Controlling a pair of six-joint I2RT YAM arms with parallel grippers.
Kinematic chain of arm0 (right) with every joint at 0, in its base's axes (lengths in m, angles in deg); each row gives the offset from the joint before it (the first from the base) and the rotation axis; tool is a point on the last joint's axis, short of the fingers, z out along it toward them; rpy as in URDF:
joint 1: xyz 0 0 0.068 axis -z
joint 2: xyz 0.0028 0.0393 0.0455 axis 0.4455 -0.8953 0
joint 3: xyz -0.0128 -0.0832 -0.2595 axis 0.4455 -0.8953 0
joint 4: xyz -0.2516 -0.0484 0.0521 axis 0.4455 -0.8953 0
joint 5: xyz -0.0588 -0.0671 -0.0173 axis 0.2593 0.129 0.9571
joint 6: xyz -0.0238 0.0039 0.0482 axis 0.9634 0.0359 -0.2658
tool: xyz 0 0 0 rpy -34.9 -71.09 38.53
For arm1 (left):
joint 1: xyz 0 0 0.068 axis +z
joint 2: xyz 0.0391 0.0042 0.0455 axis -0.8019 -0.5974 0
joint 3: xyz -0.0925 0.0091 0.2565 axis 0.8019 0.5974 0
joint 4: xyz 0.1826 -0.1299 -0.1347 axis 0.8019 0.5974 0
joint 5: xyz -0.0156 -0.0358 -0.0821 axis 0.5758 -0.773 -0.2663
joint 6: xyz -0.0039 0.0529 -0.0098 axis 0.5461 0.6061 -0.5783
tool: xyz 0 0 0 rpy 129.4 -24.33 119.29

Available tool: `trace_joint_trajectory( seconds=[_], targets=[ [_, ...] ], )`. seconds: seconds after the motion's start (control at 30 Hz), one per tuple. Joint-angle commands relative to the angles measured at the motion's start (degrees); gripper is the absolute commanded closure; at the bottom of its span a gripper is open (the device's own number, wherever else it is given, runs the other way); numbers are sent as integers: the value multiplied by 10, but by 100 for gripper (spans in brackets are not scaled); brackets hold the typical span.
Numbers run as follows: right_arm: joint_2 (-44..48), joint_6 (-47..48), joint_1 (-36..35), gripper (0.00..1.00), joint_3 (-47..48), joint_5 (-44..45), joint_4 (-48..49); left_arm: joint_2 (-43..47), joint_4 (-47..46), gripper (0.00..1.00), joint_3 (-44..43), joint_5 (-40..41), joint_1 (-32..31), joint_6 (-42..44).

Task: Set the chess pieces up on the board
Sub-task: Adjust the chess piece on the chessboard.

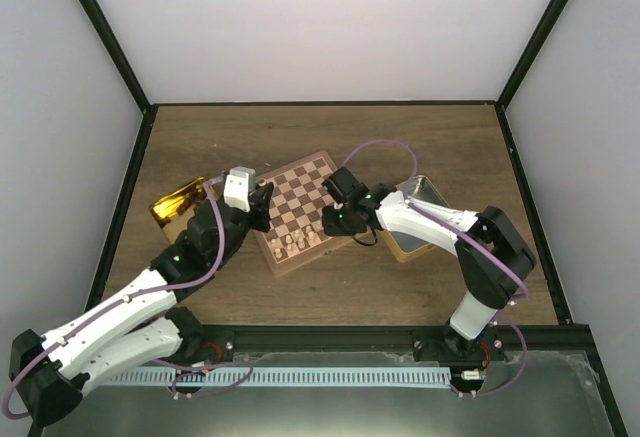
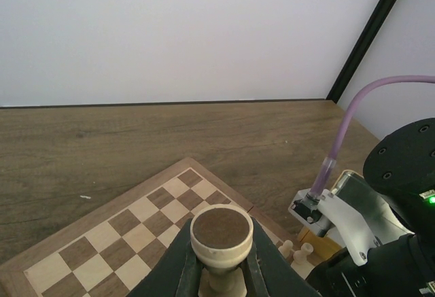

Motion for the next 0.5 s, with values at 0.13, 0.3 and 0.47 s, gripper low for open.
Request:
trace_joint_trajectory(
  seconds=[0.13,0.3,0.47],
  targets=[
    [-4,11,-5,86,23,-23,24,3,5,93,-15,0,4,0],
    [-9,14,-6,86,19,-33,36,5,6,93,-14,-1,4,-1],
    [-12,15,-10,85,18,-41,42,5,5,93,-13,-3,5,-2]
  ],
)
